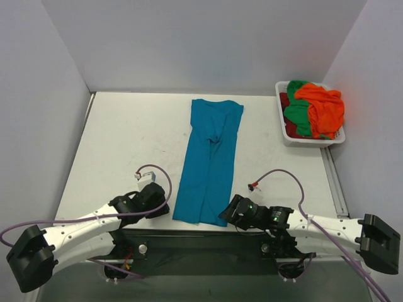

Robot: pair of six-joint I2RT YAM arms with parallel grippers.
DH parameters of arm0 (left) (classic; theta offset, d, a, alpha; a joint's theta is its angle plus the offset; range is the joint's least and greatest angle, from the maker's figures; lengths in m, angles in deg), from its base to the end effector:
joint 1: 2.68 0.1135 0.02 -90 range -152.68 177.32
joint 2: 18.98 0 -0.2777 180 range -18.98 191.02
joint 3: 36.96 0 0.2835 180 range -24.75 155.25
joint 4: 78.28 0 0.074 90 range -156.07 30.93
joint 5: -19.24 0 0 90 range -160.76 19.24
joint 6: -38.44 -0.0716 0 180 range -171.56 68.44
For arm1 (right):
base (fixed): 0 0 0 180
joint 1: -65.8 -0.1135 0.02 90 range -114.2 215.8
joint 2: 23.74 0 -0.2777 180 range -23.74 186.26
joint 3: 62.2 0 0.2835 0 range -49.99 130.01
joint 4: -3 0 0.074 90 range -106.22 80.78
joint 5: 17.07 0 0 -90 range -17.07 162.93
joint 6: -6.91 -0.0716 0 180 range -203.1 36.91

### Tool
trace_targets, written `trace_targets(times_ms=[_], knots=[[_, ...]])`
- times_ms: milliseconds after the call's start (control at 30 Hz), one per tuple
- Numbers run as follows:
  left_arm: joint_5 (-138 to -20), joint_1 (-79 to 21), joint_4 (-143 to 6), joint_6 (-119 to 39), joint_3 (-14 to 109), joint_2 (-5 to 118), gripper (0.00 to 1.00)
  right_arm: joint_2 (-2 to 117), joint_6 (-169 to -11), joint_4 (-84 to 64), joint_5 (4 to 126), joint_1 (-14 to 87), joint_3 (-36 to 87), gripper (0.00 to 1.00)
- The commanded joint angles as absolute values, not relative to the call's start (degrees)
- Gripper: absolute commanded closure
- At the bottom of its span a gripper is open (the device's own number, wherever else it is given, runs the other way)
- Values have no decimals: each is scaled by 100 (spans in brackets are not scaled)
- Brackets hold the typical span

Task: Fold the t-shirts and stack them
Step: Grab the bottom of the folded rectangular tshirt with both arms

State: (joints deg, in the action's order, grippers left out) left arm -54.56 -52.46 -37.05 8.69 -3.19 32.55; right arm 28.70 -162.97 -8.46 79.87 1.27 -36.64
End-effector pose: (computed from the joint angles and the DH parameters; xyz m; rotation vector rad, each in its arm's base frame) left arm 0.1384 -0.1328 0.1221 -0.3369 2.5601 -0.3759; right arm 0.1013 0.1925 0.1155 0.4118 2.4996 1.1202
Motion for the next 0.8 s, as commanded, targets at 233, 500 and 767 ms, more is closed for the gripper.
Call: trace_targets(times_ms=[233,500,767], knots=[[-6276,-5392,-4207,400,-602,3349,41,3189,-16958,-2012,8330,6,-3900,62],[-6277,-5673,-4154,487,-638,3586,43,3216,-17002,-2021,8269,-3,-3917,74],[-6356,-5928,-4374,513,-612,3761,51,3023,-16844,-2354,8286,-3,-3812,84]])
